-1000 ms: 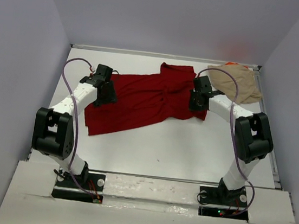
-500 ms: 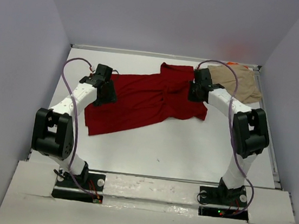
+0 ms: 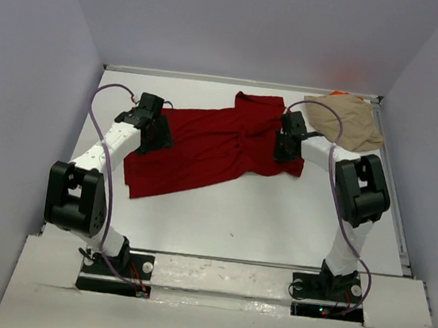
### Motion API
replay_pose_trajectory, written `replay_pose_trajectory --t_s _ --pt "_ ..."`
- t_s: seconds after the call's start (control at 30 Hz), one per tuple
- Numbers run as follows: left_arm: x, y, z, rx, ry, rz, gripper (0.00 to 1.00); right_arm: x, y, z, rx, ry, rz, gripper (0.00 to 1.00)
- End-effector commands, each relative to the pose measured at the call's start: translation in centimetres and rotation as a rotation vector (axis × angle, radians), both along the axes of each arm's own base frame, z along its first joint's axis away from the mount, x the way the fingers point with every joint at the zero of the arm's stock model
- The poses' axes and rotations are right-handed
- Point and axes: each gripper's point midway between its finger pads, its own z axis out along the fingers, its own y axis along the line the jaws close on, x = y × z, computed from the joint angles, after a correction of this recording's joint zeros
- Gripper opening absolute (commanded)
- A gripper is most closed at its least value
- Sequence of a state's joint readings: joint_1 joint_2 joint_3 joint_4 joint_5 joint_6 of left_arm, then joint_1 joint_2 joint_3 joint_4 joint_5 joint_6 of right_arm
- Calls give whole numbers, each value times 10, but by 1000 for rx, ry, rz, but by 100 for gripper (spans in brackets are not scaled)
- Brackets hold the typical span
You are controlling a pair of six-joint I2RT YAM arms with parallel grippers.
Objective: Fold and stack the t-shirts
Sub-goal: Fold the tshirt
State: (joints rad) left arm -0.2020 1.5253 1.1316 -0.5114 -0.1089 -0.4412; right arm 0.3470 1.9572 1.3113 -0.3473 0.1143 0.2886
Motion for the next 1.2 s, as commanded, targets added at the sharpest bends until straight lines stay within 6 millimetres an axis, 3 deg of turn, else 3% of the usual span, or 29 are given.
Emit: replay_pose_trajectory --t_s 0.0,0.3,0.67,0.93,1.07,1.17 --pt "1 -3 14 -10 -41 -27 74 -11 -2 10 35 -18 -23 0" --pt "-5 -2 25 -15 -60 -29 77 -71 -20 -6 51 70 -104 0" --pt "-12 -3 29 -26 -60 -39 79 -103 -21 22 144 67 -165 0" --pt "-16 0 33 -14 -63 -37 79 -156 -33 7 175 128 -212 0" --pt "-17 -1 35 -22 -74 -40 79 -156 -33 22 174 75 -201 0" --pt "-13 1 41 -16 -100 -33 79 -138 -32 49 123 -35 -159 0"
